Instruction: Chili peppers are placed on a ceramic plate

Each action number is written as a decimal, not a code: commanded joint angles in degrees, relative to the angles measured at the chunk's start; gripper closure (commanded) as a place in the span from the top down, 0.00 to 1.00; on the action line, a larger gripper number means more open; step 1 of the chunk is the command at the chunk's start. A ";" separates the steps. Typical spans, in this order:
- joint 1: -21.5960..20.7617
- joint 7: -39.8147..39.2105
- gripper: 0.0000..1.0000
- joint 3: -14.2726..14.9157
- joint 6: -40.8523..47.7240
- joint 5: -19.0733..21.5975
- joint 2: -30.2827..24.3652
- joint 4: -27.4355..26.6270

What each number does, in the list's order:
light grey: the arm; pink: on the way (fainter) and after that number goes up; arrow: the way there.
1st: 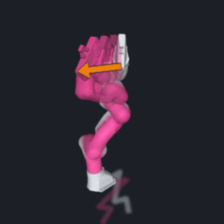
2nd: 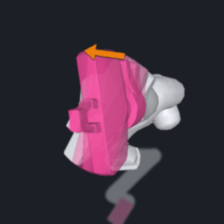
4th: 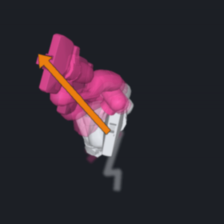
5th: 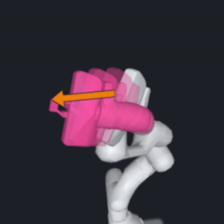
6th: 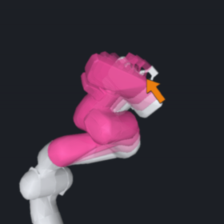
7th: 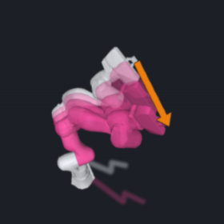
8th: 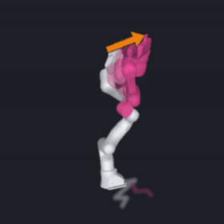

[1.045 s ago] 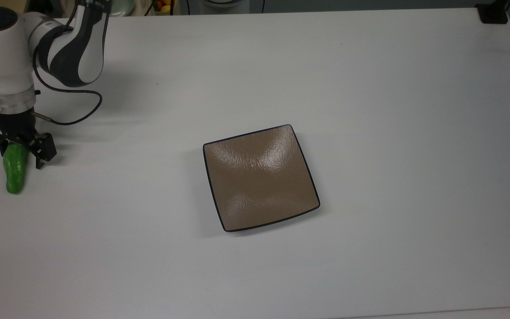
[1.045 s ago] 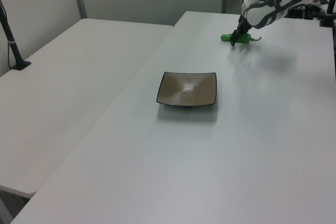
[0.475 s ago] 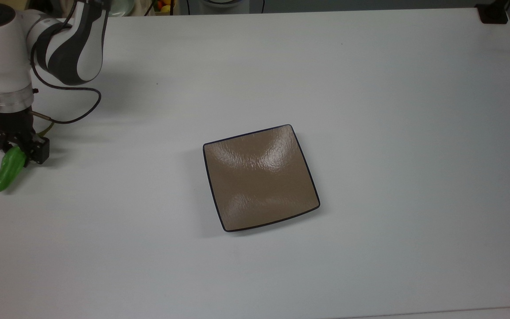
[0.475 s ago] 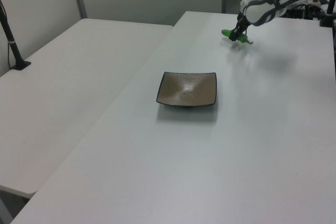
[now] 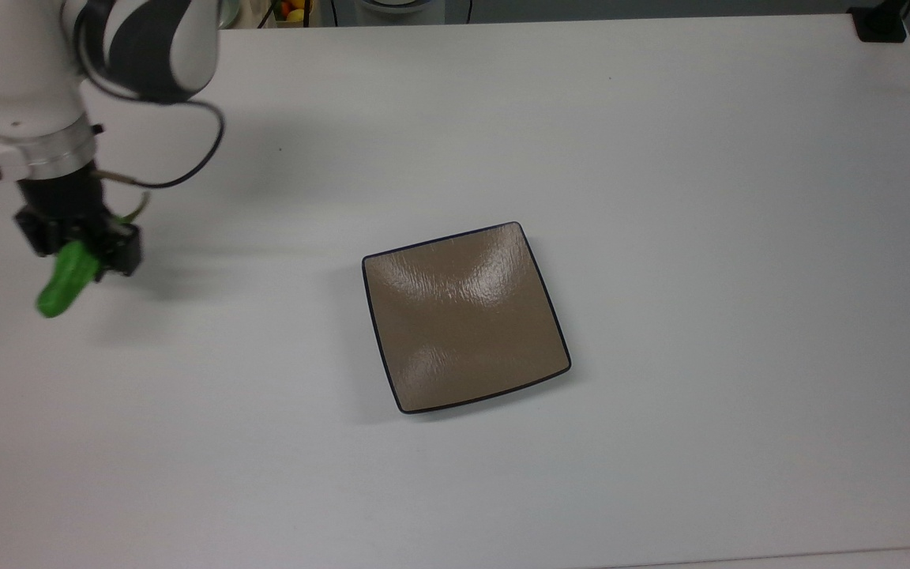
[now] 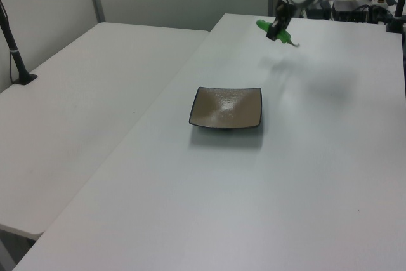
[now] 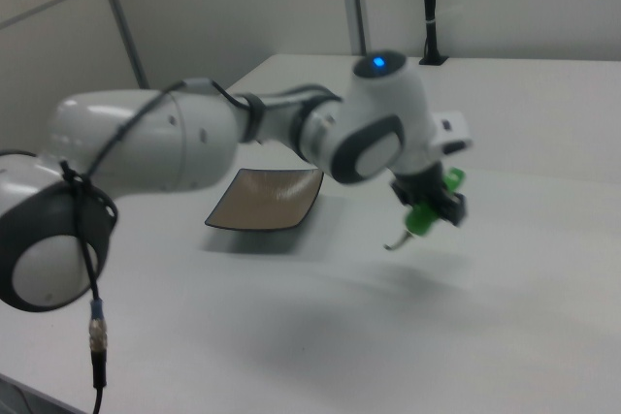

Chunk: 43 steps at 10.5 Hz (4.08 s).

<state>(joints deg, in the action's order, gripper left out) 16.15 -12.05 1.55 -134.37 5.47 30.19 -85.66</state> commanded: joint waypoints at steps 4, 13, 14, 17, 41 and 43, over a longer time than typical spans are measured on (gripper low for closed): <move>-12.71 5.26 0.06 0.48 17.21 7.18 -9.27 -1.96; -23.17 16.43 0.10 -2.25 6.43 17.74 -1.11 -2.40; -23.97 16.71 0.12 -2.25 2.93 17.74 0.47 -2.40; -25.73 19.08 0.32 -2.34 -3.78 17.56 3.47 -2.40; -29.07 10.30 1.00 -0.93 33.58 -3.35 -33.71 -12.43; -29.16 10.64 1.00 -1.02 32.51 -3.53 -33.00 -12.33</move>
<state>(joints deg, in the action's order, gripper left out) -12.43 0.03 0.18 -99.89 3.00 -2.73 -97.16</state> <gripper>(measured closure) 0.000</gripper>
